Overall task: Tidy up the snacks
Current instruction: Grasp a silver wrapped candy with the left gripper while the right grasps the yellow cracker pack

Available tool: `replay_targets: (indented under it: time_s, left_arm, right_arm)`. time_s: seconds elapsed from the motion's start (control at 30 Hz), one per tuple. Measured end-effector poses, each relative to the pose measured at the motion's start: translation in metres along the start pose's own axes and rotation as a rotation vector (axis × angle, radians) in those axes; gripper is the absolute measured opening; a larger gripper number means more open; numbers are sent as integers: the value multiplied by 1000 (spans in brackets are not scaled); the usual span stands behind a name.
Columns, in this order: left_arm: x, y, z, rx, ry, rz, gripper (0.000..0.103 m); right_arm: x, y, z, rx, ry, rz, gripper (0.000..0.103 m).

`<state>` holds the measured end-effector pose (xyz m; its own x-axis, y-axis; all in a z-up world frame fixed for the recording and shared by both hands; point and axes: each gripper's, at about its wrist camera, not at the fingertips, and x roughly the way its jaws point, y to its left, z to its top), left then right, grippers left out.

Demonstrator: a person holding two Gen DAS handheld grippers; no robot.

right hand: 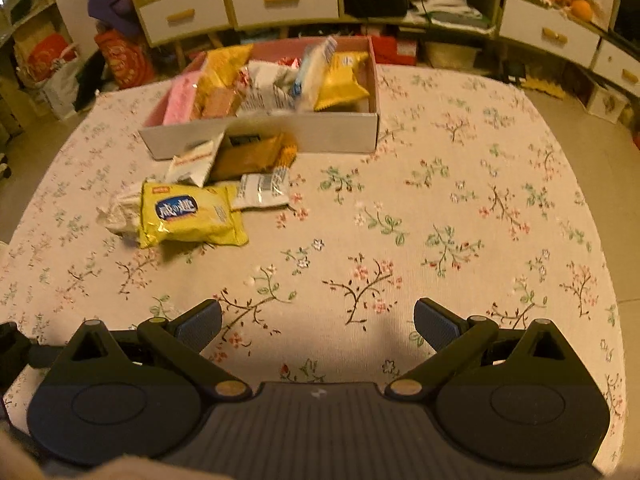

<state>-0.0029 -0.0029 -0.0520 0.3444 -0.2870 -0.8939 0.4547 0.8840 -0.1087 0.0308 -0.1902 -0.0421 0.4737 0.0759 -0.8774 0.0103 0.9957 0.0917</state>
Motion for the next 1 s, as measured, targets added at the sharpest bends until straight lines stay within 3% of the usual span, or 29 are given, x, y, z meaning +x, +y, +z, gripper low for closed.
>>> replay_targets:
  time_s: [0.17, 0.33, 0.47, 0.6, 1.0]
  left_arm:
    - [3, -7, -3, 28, 9, -18, 89]
    - [6, -12, -5, 51, 40, -38, 57]
    - [3, -15, -5, 67, 28, -32, 43]
    - [3, -12, -3, 66, 22, -36, 39]
    - [-1, 28, 5, -1, -19, 57, 38]
  right_arm:
    - [3, 5, -1, -13, 16, 4, 102]
    - [7, 9, 1, -25, 32, 3, 102]
    - [12, 13, 4, -42, 42, 5, 102]
    - [18, 18, 7, -57, 48, 17, 102]
    - [33, 36, 33, -16, 42, 128, 102]
